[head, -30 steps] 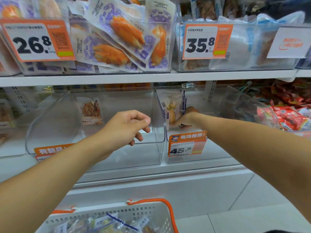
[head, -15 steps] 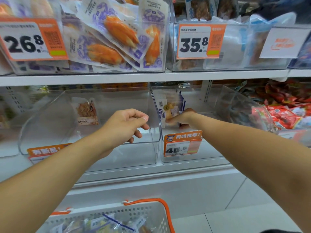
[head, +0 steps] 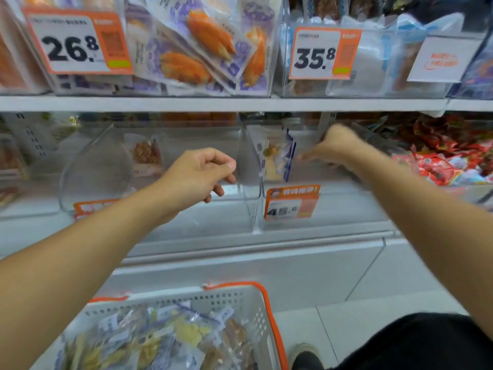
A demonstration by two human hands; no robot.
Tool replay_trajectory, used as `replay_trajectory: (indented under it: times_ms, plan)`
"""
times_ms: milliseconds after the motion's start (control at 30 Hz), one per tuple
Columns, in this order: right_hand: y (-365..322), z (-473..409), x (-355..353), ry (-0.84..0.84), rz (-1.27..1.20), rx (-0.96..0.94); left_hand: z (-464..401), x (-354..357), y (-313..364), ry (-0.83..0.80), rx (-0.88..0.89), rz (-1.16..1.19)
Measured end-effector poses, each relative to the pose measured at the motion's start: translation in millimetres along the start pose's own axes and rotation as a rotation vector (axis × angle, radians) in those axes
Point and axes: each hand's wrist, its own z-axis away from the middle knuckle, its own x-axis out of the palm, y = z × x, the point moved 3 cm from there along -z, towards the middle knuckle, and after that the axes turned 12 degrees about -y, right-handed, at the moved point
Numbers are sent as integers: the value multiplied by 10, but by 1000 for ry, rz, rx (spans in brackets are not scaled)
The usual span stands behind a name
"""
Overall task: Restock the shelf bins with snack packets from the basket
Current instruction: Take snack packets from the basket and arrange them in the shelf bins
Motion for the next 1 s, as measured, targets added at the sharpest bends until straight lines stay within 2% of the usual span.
replay_trajectory:
  times_ms: [33,67,100,133,200,233,300,400,467,633,733,833,1000]
  plan:
    - [-76,263,-157,80,125,-78,99,0,-29,-12,33,-44]
    - [-200,571,-214,47,230,-171,223,9,-103,-35,57,-98]
    - [-358,902,-156,-108,290,-255,360,24,-219,-73,66,-154]
    - [-511,1203,38,-355,300,-314,503,44,-374,-126,50,-201]
    - [-624,1612,753,-880,319,-326,809,90,-774,-256,-36,-293]
    - [-592,1728,1228,-1069,366,-316,970,95,-971,-315,-93,-344]
    - [-316,1792,2301,-1228,560,-261,1305,34,-1320,-403,-203,-413]
    - [173,1778,3354,-1152,876,-303,1706,-119,-1632,-515,-321,-470]
    - [380,1726,3565,-1041,894,-387,1837,-144,-1700,-639,-352,-613]
    - [468,1556,3697,-835,658,-407,1829,28,-1553,-782,-257,-750]
    - [299,1475,3764,-775,573,-434,1840,36,-1511,-858,-255,-776]
    - [140,1418,3698,-717,470,-541,1859,-43,-1478,-912,-264,-841]
    - [-83,1530,3630,-558,749,-830,1738,-232,-1519,-914,-306,-928]
